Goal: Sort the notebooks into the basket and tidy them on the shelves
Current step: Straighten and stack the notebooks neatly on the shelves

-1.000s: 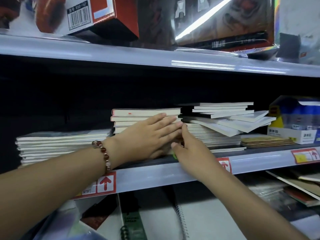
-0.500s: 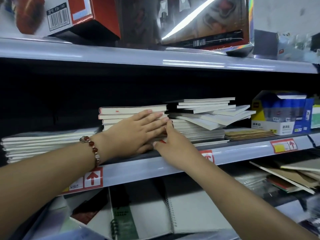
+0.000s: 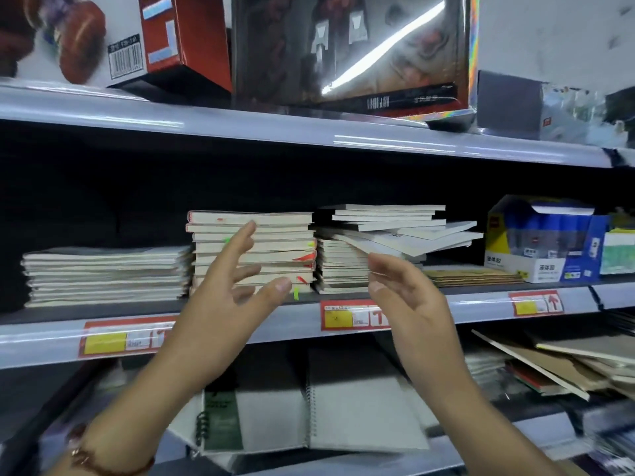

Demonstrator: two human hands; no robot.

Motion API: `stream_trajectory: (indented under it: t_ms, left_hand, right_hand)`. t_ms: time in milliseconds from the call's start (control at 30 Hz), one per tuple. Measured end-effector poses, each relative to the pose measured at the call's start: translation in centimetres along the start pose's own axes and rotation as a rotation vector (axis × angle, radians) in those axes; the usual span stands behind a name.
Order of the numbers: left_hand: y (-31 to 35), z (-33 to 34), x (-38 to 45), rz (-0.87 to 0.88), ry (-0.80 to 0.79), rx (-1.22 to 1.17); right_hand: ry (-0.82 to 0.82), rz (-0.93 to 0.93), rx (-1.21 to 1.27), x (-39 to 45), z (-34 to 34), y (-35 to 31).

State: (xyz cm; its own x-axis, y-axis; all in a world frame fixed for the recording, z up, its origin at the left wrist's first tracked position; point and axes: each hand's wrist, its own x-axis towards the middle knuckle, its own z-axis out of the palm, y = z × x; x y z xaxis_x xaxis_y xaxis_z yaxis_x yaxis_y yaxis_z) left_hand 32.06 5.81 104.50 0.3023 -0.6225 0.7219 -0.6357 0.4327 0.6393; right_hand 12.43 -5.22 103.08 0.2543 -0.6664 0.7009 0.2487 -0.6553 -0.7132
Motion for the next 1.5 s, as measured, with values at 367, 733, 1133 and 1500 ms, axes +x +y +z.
stream_trajectory:
  t_ms: [367,733,1133,1500]
  left_hand:
    - [1.7,7.2,-1.6,-0.024,0.064,-0.091]
    - [5.2,14.6,4.1,-0.064,0.053,0.21]
    - [4.9,19.1,8.2,-0.27,0.115,0.472]
    - [3.5,16.5,8.1,-0.233,0.124,0.495]
  right_hand:
    - [0.367,0.084,0.094,0.5,-4.9,-1.4]
    - [0.304,0.102,-0.102,8.3,-11.4,-1.3]
    - [0.002,0.41,-0.004,18.2,-17.8,2.9]
    - [0.006,0.431,0.094,18.0,-16.1,3.7]
